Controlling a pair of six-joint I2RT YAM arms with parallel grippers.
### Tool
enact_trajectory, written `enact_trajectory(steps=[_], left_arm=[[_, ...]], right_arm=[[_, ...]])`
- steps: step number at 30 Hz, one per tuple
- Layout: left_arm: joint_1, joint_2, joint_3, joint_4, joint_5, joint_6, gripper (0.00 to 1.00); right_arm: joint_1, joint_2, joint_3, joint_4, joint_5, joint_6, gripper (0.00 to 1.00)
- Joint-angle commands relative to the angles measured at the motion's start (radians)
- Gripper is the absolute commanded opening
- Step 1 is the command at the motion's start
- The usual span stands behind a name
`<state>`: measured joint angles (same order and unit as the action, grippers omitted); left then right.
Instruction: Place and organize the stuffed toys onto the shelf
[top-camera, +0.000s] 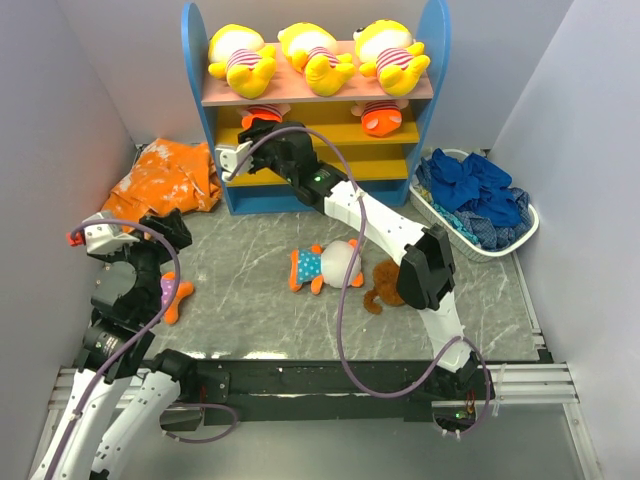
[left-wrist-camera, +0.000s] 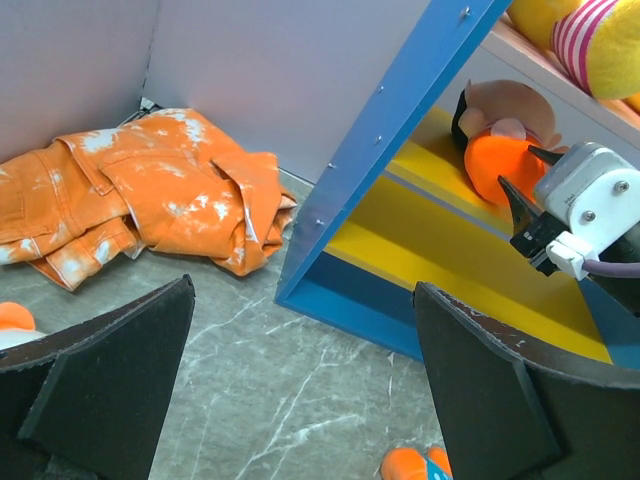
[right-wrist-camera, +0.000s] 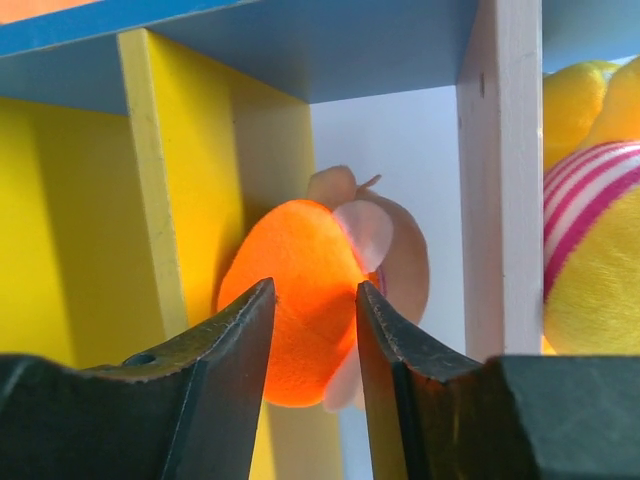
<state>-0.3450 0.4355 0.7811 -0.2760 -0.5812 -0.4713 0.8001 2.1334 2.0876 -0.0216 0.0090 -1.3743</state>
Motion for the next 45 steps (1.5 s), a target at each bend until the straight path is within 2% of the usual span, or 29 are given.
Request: enact_trajectory(steps=[1,6,10,13,16,18,19,22,23,25,26,27,28,30,33,37,42,45], left_arm=[[-0.003,-0.012,-0.006,0.035,-0.009,0.017,0.96],[-0.003,-0.009,-0.009,0.038,-0.014,0.014,0.96],[-0.003,0.009,-0.008,0.034,-0.034,-0.029,0.96],[-0.003,0.042,0.018,-0.027,-0.075,-0.131,0.96],[-0.002,0.081,0.041,-0.135,-0.114,-0.275,0.96],[-0.003,0.121,0.049,-0.213,-0.108,-0.374,0.96],[-0.003,0.135,0.052,-0.238,-0.083,-0.403,0.96],[-0.002,0.195,0.050,-0.348,-0.062,-0.528,0.96],[-0.002,0.210,0.053,-0.386,-0.071,-0.626,0.97],[-0.002,0.253,0.064,-0.506,-0.084,-0.711,0.97],[-0.002,0.265,0.070,-0.541,-0.091,-0.786,0.96],[-0.002,0.287,0.081,-0.583,-0.092,-0.825,0.96],[0.000,0.295,0.084,-0.615,-0.092,-0.861,0.96],[0.000,0.304,0.078,-0.683,-0.079,-0.934,0.97],[0.000,0.281,0.041,-0.669,-0.043,-0.935,0.96],[-0.002,0.221,-0.011,-0.622,-0.020,-0.932,0.96],[0.000,0.122,-0.083,-0.458,0.038,-0.813,0.96],[0.000,0.076,-0.104,-0.404,0.073,-0.747,0.97]], right_arm=[[-0.007,-0.084,-0.020,0.060,-0.026,-0.014,0.47],[0.001,-0.133,-0.072,0.078,-0.050,-0.002,0.52],[0.011,-0.223,-0.155,0.112,-0.069,0.037,0.63],[0.019,-0.295,-0.242,0.143,-0.070,0.099,0.63],[0.039,-0.410,-0.409,0.244,-0.076,0.208,0.62],[0.086,-0.469,-0.550,0.336,-0.028,0.333,0.61],[0.109,-0.521,-0.595,0.365,0.073,0.380,0.62],[0.218,-0.610,-0.756,0.468,0.233,0.575,0.63],[0.241,-0.630,-0.821,0.465,0.306,0.630,0.63],[0.298,-0.682,-0.866,0.410,0.344,0.855,0.63],[0.307,-0.696,-0.888,0.314,0.373,0.948,0.63],[0.317,-0.704,-0.891,0.261,0.387,1.162,0.62],[0.321,-0.710,-0.888,0.133,0.393,1.267,0.59],[0.329,-0.707,-0.883,0.037,0.406,1.464,0.58],[0.346,-0.682,-0.922,-0.044,0.497,1.616,0.60],[0.337,-0.597,-0.882,-0.228,0.644,1.753,0.64],[0.307,-0.509,-0.822,-0.304,0.651,1.821,0.64],[0.295,-0.448,-0.790,-0.314,0.594,1.850,0.64]])
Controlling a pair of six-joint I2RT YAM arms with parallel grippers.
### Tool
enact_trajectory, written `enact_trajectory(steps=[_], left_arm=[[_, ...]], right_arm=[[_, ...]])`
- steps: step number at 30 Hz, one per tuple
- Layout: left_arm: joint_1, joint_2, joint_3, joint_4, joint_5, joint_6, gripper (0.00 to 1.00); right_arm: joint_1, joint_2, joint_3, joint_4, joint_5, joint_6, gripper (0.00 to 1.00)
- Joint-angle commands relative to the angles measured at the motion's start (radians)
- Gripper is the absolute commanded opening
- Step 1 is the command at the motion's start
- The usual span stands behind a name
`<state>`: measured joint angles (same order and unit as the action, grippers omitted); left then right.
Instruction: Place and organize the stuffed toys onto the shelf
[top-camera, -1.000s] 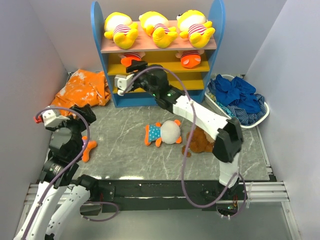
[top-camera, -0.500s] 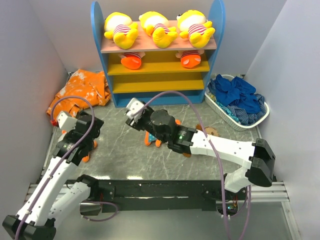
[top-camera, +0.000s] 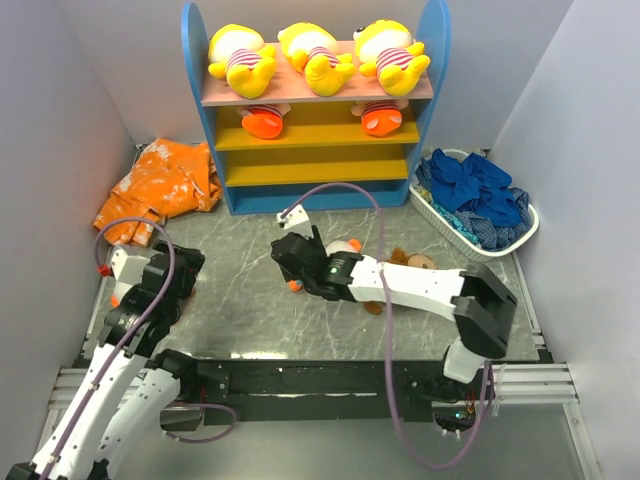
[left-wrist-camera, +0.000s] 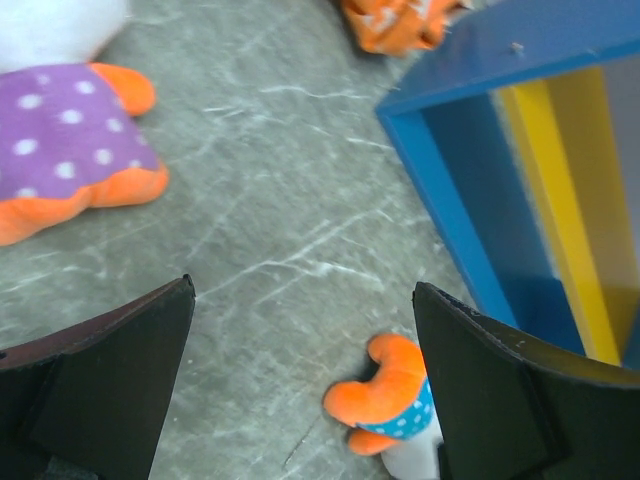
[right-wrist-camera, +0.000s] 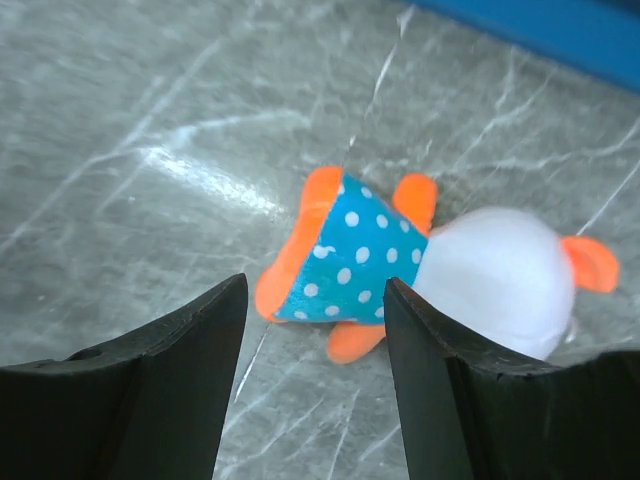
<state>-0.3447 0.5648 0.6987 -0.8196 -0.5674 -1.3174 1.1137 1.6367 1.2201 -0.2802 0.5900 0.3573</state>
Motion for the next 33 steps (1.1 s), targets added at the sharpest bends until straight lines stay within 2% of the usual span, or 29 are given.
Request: enact_trajectory(steps=[1,8,11,14,15,18,21,22,24,25,27,28,29,33], left_arm=[[0.000,-0.065,-0.025,0.169,0.081,0.116,0.98],[0.000,-0.088,-0.087,0.307,0.222,0.247,0.98],[0.000,-0.063,-0.102,0.329,0.276,0.262,0.98],[0.000,-0.049,-0.105,0.349,0.308,0.300,0.97],[0.000,-0.049,-0.105,0.358,0.336,0.314,0.97],[0.000,-0.068,-0.116,0.434,0.435,0.385,0.99],[0.000,-0.082,-0.131,0.535,0.524,0.428,0.98],[0.000,-0.080,-0.131,0.549,0.559,0.437,0.97],[0.000,-0.062,-0.114,0.554,0.584,0.434,0.97],[0.000,-0.054,-0.105,0.547,0.595,0.435,0.98],[0.000,-0.029,-0.081,0.537,0.600,0.443,0.98],[0.000,-0.023,-0.071,0.530,0.604,0.455,0.98],[0.000,-0.013,-0.055,0.524,0.606,0.460,0.98],[0.000,-0.008,-0.024,0.496,0.581,0.474,0.99]], right_arm=[[-0.020,0.086,0.099,-0.068,0.001,0.130,0.64],[-0.035,0.233,0.170,-0.082,-0.018,0.157,0.63],[-0.054,0.281,0.176,-0.076,-0.013,0.157,0.54],[-0.090,0.284,0.150,-0.056,-0.053,0.170,0.37],[-0.095,0.255,0.138,-0.050,-0.039,0.170,0.22],[-0.098,0.125,0.046,0.053,-0.032,0.137,0.03],[-0.100,-0.033,-0.086,0.244,-0.103,0.129,0.00],[-0.101,-0.072,-0.161,0.357,-0.161,0.134,0.00],[-0.101,-0.165,-0.284,0.487,-0.212,0.169,0.00],[-0.101,-0.191,-0.330,0.638,-0.276,0.181,0.00],[-0.101,-0.250,-0.449,0.807,-0.333,0.216,0.00],[-0.101,-0.261,-0.474,0.937,-0.350,0.226,0.00],[-0.101,-0.268,-0.491,0.982,-0.383,0.251,0.00],[-0.101,-0.284,-0.644,1.229,-0.332,0.368,0.00]])
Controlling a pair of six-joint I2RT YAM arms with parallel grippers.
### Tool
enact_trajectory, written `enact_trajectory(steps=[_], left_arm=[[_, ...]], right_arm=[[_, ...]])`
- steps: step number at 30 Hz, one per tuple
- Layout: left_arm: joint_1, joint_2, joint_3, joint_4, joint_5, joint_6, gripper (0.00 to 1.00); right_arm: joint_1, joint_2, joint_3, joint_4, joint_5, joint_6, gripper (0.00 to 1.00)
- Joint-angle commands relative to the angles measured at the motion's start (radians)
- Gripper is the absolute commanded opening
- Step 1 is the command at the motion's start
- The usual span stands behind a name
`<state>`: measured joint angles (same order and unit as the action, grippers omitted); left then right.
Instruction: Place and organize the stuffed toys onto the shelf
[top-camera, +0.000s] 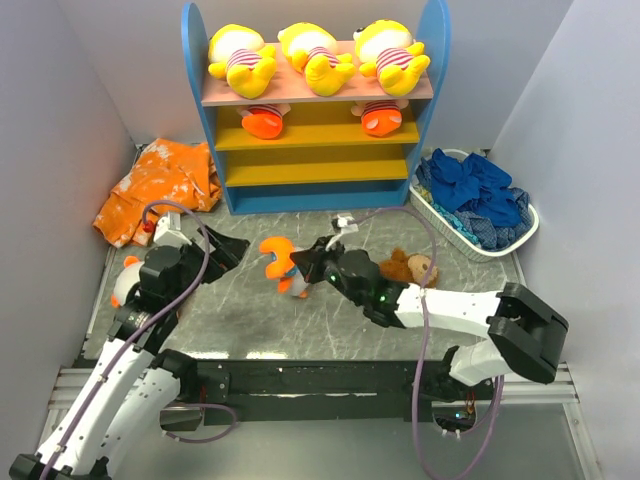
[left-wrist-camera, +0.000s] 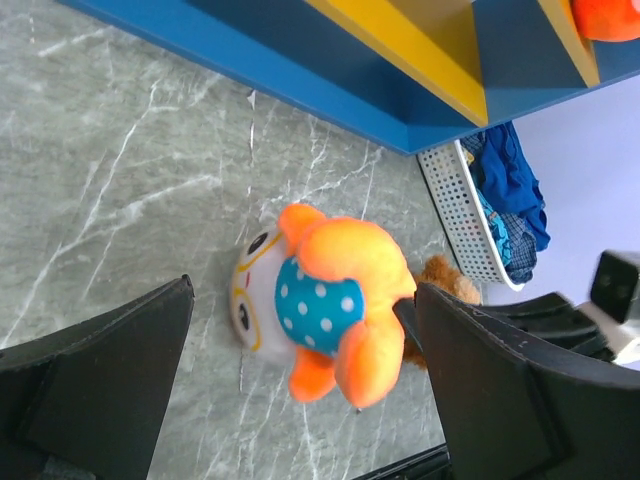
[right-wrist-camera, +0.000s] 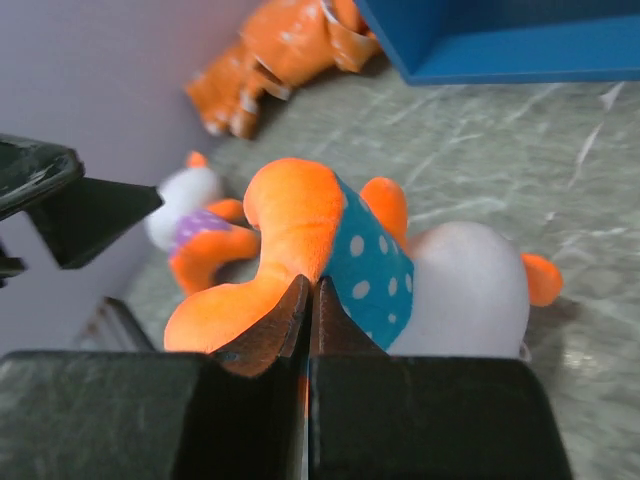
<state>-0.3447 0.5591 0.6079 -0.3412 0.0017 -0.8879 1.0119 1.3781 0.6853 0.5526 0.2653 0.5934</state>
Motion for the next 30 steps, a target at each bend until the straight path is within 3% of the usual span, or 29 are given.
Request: enact_trajectory(steps=[1,5,11,17,19,21,24,30], left_arm=[[0.000,-0.002,0.069,0.015,0.001,0.050,0.99],[0.000,0.001,0.082,0.008,-0.045,0.076,0.99],[0.000,0.059,0.131,-0.007,-0.063,0.144,0.99],[0.001,0.117,0.162,0.002,-0.063,0.193,0.97],[0.001,0.124,0.142,0.024,-0.014,0.173,0.98],[0.000,0.125,0.122,0.040,0.009,0.144,0.98],[0.001,0.121,0.096,0.060,0.021,0.126,0.98],[0.001,0.136,0.154,0.031,0.001,0.185,0.97]], right_arm=[[0.001,-0.022,-0.136,0.470,0.017,0.185,0.00],[0.002,0.033,-0.279,0.659,0.084,0.278,0.00],[0.007,-0.083,-0.473,0.456,0.362,0.489,0.00],[0.011,-0.217,-0.555,0.276,0.413,0.548,0.00],[0.031,-0.231,-0.529,0.168,0.425,0.557,0.03],[0.040,-0.234,-0.494,0.042,0.423,0.591,0.14],[0.070,-0.222,-0.474,-0.003,0.394,0.635,0.30],[0.131,-0.163,-0.397,-0.045,0.362,0.579,0.36]])
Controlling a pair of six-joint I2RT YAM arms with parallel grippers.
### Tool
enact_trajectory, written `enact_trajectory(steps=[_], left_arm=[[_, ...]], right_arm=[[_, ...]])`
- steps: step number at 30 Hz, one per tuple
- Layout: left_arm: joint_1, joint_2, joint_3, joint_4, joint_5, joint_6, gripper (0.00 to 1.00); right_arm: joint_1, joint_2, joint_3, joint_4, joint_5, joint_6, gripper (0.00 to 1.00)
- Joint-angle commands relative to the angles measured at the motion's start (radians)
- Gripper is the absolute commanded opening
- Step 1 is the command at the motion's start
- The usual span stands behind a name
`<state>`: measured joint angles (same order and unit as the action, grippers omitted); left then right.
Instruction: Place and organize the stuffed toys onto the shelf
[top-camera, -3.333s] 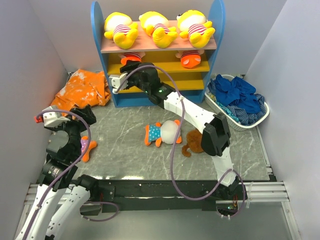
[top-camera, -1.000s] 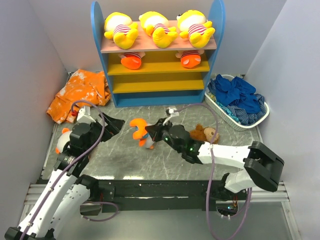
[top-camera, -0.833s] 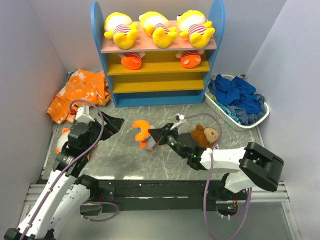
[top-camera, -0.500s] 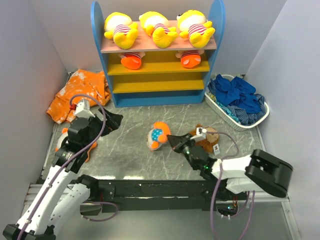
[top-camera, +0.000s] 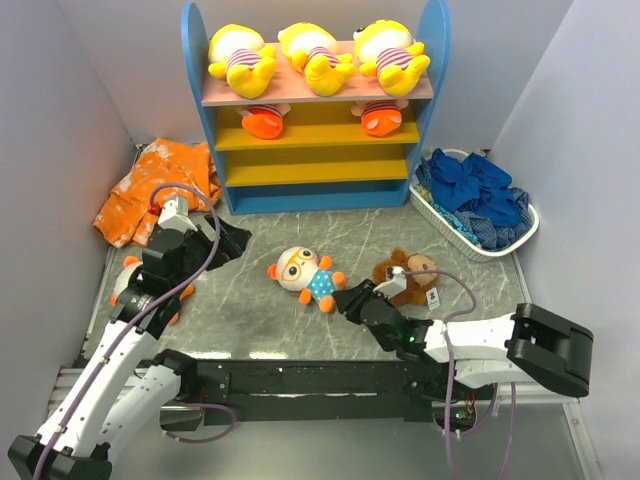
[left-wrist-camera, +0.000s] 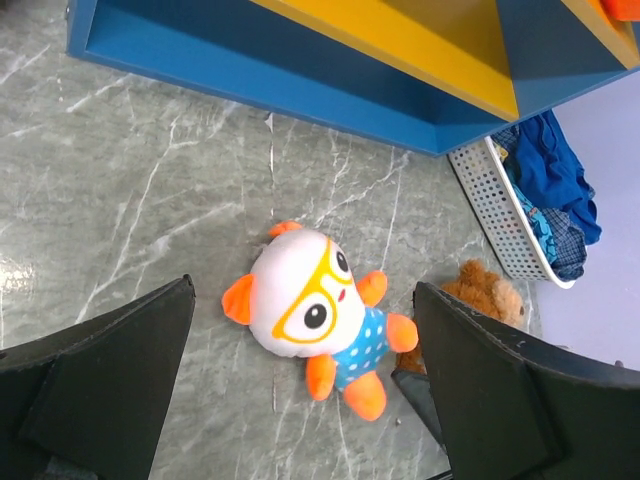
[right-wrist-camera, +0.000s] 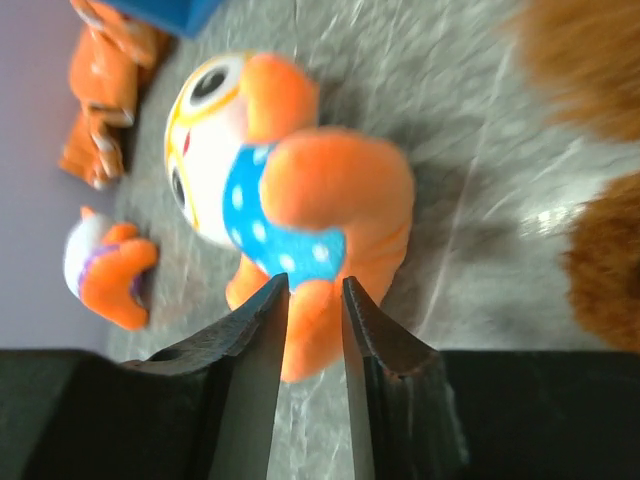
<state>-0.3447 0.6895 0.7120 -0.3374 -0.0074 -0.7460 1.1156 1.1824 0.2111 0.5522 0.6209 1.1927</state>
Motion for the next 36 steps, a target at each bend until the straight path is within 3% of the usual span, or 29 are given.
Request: enact_trajectory(steps=[1,8,15,18,20,21,22,24,26,28,30,36], left_arm=[[0.000,0.010,0.066,0.029,0.011,0.054,0.97],[0.001,0.090,0.156,0.002,-0.126,0.192,0.97],[0.001,0.081,0.149,0.018,-0.220,0.252,0.96],[0.007,0.042,0.104,0.032,-0.233,0.254,0.96],[0.007,0.013,0.093,0.026,-0.255,0.260,0.96],[0.007,0.002,0.092,0.029,-0.261,0.263,0.97],[0.007,-0.019,0.084,0.032,-0.270,0.266,0.97],[0.007,-0.034,0.080,0.041,-0.279,0.269,0.97],[0.007,-0.050,0.076,0.043,-0.284,0.269,0.96],[0.007,-0.056,0.075,0.043,-0.289,0.269,0.96],[0.007,-0.054,0.076,0.041,-0.286,0.270,0.96],[0.007,-0.058,0.073,0.041,-0.289,0.278,0.96]], right_arm=[[0.029,0.048,0.091,-0.034,-0.019,-0.066,0.37],[0.029,0.258,0.281,0.020,-0.272,-0.324,0.40],[0.027,0.290,0.461,-0.065,-0.510,-0.516,0.46],[0.027,0.266,0.580,-0.225,-0.573,-0.779,0.51],[0.027,0.241,0.626,-0.280,-0.616,-1.066,0.52],[0.027,0.229,0.623,-0.313,-0.712,-1.185,0.53],[0.026,0.215,0.610,-0.327,-0.765,-1.472,0.55],[0.024,0.169,0.527,-0.336,-0.814,-1.807,0.59],[-0.023,0.143,0.501,-0.351,-0.819,-1.944,0.60],[-0.097,0.160,0.527,-0.478,-0.948,-2.106,0.60],[-0.158,0.175,0.547,-0.582,-0.969,-2.235,0.61],[-0.200,0.138,0.464,-0.554,-0.926,-2.323,0.66]])
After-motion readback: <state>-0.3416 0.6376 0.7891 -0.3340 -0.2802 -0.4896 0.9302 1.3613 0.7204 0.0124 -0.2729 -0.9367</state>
